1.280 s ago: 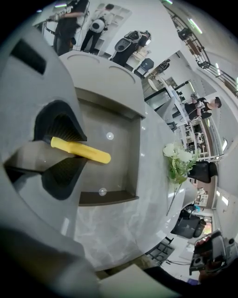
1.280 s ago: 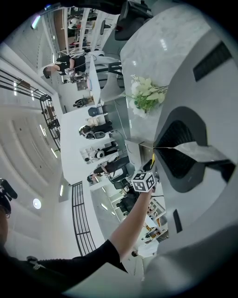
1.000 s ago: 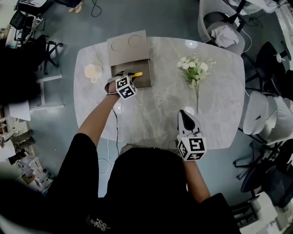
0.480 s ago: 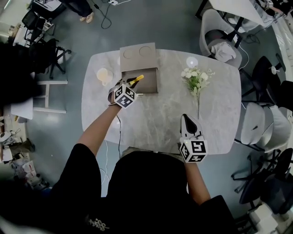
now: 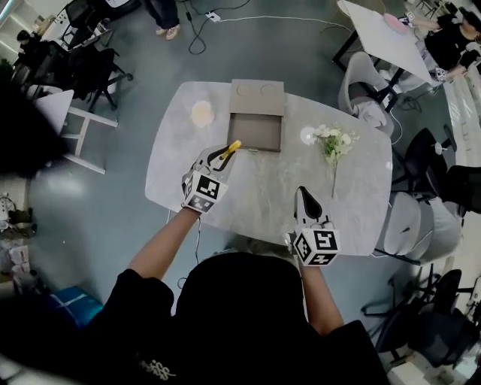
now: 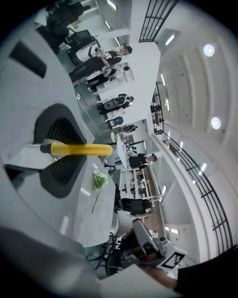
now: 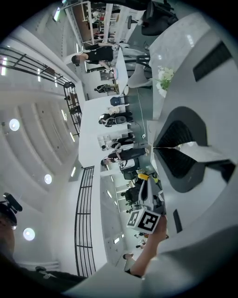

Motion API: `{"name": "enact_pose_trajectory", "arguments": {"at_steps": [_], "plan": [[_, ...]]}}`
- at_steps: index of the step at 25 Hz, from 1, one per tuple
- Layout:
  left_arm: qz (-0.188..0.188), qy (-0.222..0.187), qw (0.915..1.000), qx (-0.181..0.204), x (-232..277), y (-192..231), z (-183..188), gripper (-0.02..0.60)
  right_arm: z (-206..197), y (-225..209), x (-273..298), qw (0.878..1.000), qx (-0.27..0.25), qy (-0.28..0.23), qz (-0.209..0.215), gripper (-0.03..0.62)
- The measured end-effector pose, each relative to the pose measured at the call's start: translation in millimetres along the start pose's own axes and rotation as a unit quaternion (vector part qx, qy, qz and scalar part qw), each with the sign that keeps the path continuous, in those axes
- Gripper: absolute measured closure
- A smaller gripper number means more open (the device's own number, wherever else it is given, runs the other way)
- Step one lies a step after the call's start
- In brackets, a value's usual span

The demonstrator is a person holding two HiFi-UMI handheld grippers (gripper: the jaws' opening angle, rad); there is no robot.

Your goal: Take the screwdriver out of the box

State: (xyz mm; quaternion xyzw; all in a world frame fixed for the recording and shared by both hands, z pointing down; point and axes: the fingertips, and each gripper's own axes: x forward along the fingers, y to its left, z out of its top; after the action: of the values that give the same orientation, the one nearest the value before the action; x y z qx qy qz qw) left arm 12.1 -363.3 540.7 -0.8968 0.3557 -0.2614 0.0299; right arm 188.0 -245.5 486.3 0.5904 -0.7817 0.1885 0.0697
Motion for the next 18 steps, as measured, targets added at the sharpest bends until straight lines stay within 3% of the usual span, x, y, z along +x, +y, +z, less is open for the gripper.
{"name": "enact_pose_trajectory", "arguments": {"at_steps": [4,10,13,18], "plan": [[0.029,-0.040,0.9981,-0.038,-92,-21,-3,0.500,1,51,-18,1.000,-0.012,-0.015,-0.001,0.582],[0.063,-0.090,0.9877,-0.111,-216,-38,-5,0.500,5,135,-52,0.998,-0.053,-0.042,-0.001,0.582],[0.087,-0.107,0.9789,-0.151,-262,-46,-10,0.500,0,164,-75,0.996,-0.078,-0.048,-0.002,0.582],[0.119,-0.131,0.9668,-0.184,-313,-38,-19,0.500,-11,197,-93,0.994,-0.095,-0.044,-0.013,0.582]]}}
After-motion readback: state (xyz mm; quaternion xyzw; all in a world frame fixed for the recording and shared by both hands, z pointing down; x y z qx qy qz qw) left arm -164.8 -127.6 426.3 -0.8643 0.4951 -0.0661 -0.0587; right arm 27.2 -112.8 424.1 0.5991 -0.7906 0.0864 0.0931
